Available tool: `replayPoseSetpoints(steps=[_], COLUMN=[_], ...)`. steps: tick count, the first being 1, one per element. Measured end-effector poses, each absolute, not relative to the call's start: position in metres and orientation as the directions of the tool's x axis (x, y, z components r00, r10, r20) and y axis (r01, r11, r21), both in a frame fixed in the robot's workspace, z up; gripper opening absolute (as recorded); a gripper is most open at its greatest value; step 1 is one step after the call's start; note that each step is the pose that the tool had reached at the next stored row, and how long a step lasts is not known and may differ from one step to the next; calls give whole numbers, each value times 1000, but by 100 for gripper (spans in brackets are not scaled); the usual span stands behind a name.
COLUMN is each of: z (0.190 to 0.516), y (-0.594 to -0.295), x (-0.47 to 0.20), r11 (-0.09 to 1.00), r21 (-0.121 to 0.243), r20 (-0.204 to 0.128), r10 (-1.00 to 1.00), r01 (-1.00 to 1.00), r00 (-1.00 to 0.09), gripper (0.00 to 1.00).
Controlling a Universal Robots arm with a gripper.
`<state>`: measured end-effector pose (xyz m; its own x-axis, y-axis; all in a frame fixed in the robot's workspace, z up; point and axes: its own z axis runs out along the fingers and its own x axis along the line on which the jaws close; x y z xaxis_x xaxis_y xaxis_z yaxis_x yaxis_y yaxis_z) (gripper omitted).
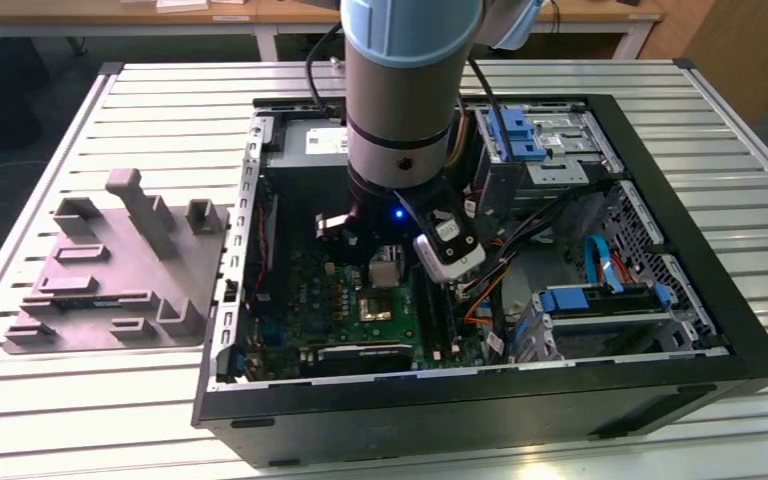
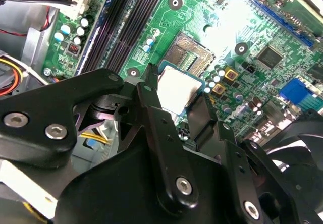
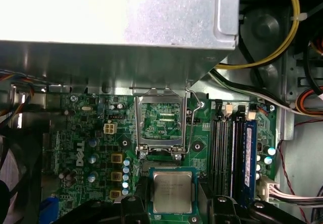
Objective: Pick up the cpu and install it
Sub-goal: 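Place the cpu into insertion slot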
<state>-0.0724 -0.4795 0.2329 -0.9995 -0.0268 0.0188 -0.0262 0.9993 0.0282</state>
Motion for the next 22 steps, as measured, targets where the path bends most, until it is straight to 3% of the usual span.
replayPoseSetpoints(steps=[22], z=[202], y=[-487], x=[-80], r11=[999], r21=[28], r20=[27], r10=[-16], r01=[-15], r00=[-999], gripper=[47])
